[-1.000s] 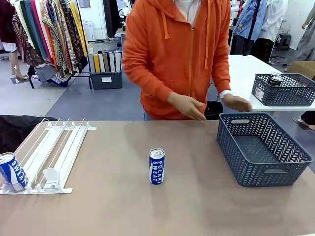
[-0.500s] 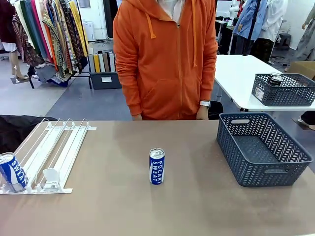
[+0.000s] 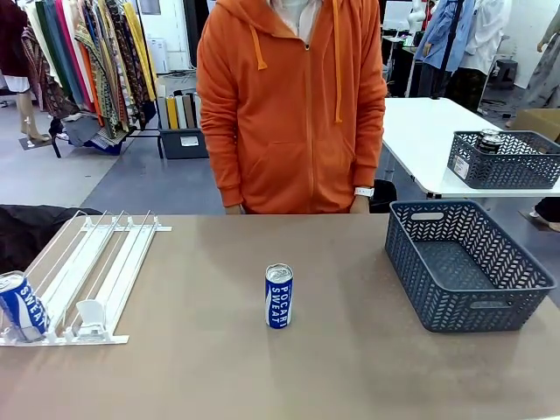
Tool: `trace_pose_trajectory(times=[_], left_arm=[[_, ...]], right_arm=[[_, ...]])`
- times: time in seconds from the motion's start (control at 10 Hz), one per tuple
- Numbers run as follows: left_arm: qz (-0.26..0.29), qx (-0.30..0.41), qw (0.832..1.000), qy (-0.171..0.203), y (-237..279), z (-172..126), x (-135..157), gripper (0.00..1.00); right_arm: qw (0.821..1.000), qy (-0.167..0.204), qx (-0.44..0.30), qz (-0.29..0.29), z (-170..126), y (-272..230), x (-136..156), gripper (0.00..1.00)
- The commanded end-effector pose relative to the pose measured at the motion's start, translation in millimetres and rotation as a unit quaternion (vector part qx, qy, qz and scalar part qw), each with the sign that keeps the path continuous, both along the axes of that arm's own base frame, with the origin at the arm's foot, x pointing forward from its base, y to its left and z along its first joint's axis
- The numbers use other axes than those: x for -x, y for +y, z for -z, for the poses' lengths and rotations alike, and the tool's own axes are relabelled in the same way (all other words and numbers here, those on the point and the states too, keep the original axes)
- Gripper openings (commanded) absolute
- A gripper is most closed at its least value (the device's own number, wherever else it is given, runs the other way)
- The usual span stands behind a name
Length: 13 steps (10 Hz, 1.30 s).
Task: Retrieve and store the cans from the dispenser.
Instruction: Pick up one can from the Automatic Can Dispenser and place it in the middle of the table.
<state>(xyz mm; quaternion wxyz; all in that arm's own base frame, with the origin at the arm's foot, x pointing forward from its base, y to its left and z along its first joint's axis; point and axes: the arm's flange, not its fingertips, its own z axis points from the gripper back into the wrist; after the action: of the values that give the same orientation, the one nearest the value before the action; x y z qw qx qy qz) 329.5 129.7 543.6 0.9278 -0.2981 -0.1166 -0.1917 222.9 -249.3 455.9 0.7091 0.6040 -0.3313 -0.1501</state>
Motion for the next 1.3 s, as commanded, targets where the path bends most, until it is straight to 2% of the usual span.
trace_pose_trajectory(times=[0.0,0.1,0.3,0.5,0.8,0.9,1.2], left_arm=[[-0.030,-0.086,0.996,-0.003,-36,24,11,1.00],[-0.056,-0.127,0.990,-0.006,-46,30,6,1.00],[-0.092,-0.166,0.982,-0.001,-59,45,-3,1.00],[-0.119,-0.182,0.976,0.005,-67,64,-13,1.00],[-0.164,-0.250,0.954,0.009,-70,90,-27,1.00],[-0.170,-0.261,0.950,0.018,-71,96,-29,1.00],[-0.152,-0.266,0.951,0.046,-78,116,-36,1.00]], right_arm=[[1.000,-0.010,0.000,0.002,-2,0,-1,1.00],[1.000,-0.010,0.000,0.002,-2,0,-1,1.00],[1.000,-0.010,0.000,0.002,-2,0,-1,1.00],[1.000,-0.010,0.000,0.002,-2,0,-1,1.00],[1.000,-0.010,0.000,0.002,-2,0,-1,1.00],[1.000,-0.010,0.000,0.002,-2,0,-1,1.00],[1.000,-0.010,0.000,0.002,-2,0,-1,1.00]])
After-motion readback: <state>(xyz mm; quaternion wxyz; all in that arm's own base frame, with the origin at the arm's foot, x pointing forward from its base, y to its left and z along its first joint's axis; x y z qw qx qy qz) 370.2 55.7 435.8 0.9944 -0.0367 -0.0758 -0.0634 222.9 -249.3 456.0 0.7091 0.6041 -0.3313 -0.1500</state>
